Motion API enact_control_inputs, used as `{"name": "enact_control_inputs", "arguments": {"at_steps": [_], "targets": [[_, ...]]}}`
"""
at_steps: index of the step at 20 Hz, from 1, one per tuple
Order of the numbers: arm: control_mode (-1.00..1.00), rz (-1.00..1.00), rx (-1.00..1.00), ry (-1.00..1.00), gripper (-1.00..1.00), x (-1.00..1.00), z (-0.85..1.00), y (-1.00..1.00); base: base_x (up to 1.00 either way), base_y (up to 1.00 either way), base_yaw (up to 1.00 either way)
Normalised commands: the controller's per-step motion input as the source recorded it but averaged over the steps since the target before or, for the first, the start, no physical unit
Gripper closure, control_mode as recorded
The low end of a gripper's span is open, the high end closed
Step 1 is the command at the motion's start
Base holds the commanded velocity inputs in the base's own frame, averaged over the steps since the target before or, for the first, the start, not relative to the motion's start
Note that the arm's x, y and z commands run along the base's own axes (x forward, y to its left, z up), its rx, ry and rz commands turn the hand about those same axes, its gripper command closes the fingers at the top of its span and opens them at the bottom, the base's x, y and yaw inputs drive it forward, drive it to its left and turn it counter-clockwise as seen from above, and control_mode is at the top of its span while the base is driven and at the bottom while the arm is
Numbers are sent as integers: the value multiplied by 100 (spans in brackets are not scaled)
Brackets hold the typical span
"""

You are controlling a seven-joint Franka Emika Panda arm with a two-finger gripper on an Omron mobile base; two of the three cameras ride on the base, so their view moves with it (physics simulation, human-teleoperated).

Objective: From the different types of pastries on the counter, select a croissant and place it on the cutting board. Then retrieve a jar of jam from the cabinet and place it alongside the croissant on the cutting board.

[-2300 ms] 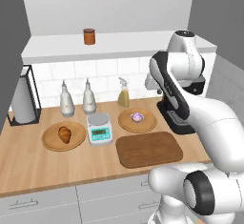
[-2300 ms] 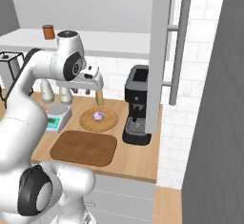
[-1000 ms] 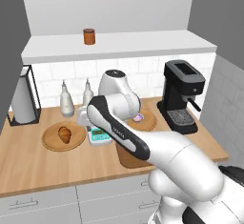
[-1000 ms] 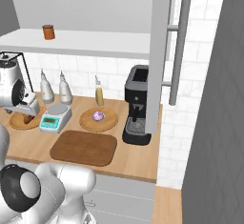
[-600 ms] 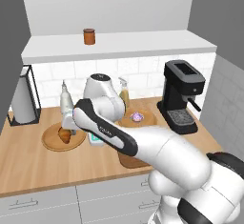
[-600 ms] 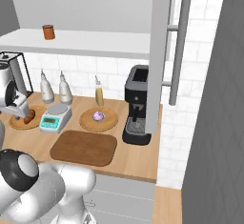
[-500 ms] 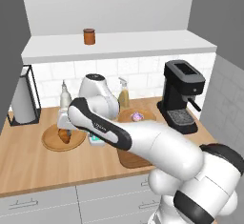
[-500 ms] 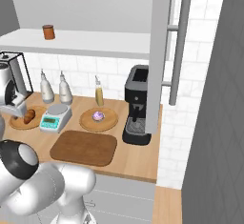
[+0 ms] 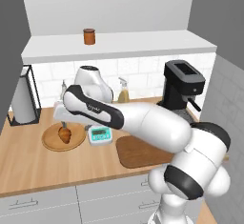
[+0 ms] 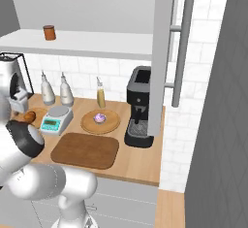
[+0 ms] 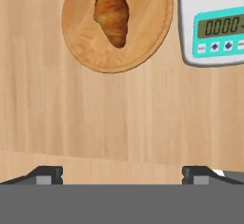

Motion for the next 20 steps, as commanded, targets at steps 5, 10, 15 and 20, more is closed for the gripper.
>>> {"name": "enact_control_inputs", "arguments": {"at_steps": [5, 10, 15, 20], "targets": [[-100, 0, 0, 0, -100, 33, -5, 0, 0, 0, 0], [-100, 0, -4, 2, -100, 22, -10, 4, 0, 0, 0], [-100, 0, -14, 0, -100, 50, -23, 18, 0, 0, 0], [-100, 1, -5, 0, -100, 40, -24, 30, 0, 0, 0]]}}
